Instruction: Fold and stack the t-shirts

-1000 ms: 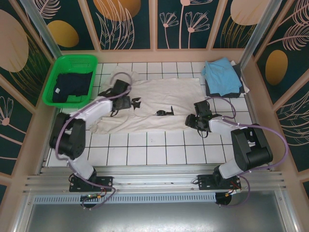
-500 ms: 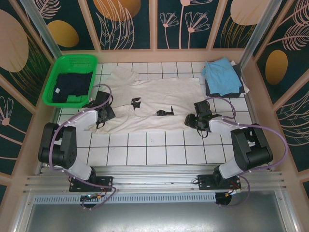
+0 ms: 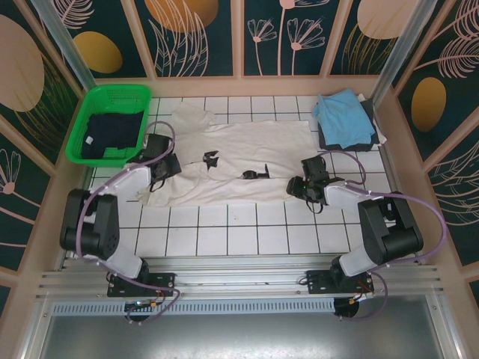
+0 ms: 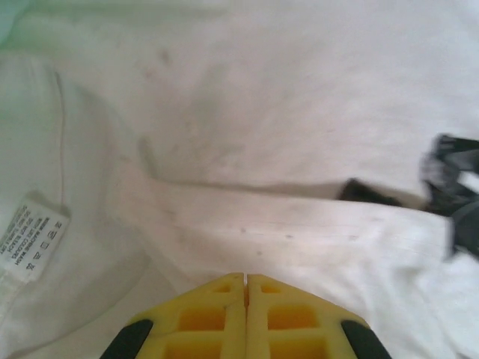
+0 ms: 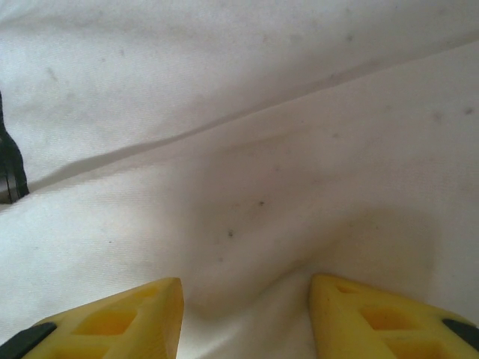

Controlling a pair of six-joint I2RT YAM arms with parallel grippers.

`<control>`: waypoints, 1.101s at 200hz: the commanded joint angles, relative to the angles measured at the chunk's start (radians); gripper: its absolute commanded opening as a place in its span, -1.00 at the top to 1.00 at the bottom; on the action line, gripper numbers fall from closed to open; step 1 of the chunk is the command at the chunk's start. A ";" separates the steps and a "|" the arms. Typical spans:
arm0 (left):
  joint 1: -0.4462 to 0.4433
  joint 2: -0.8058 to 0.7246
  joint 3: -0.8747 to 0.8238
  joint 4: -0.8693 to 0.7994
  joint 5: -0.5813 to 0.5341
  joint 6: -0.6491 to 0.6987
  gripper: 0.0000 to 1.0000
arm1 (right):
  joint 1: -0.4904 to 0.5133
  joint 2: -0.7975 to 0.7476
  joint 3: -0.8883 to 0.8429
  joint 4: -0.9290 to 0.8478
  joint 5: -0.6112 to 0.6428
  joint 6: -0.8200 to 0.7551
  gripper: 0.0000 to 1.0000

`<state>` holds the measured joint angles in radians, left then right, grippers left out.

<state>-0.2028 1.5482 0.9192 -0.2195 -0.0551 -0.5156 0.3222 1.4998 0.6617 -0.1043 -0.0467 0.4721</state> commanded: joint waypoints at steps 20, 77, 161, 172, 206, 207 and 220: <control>-0.001 -0.139 -0.176 0.161 -0.031 0.138 1.00 | -0.008 -0.005 -0.024 -0.010 0.011 -0.012 0.03; 0.000 0.127 0.004 -0.261 -0.350 -0.144 0.03 | -0.008 -0.010 -0.025 -0.009 0.008 -0.021 0.03; 0.002 0.150 0.186 -0.299 -0.349 -0.136 -0.08 | -0.022 -0.031 -0.053 0.007 0.000 -0.023 0.03; 0.004 0.160 0.195 -0.303 -0.354 -0.136 -0.06 | -0.023 -0.033 -0.056 0.010 -0.001 -0.021 0.03; 0.016 0.215 0.157 -0.281 -0.328 -0.156 0.04 | -0.026 -0.041 -0.062 0.007 0.001 -0.021 0.03; 0.016 0.215 0.155 -0.279 -0.326 -0.155 0.05 | -0.026 -0.041 -0.062 0.007 0.001 -0.022 0.03; 0.021 0.217 0.123 -0.233 -0.279 -0.146 0.25 | -0.027 -0.043 -0.062 0.006 -0.001 -0.023 0.03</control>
<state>-0.1955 1.7435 1.0893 -0.4736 -0.3752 -0.6537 0.3077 1.4738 0.6254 -0.0746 -0.0517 0.4683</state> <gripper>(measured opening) 0.443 0.487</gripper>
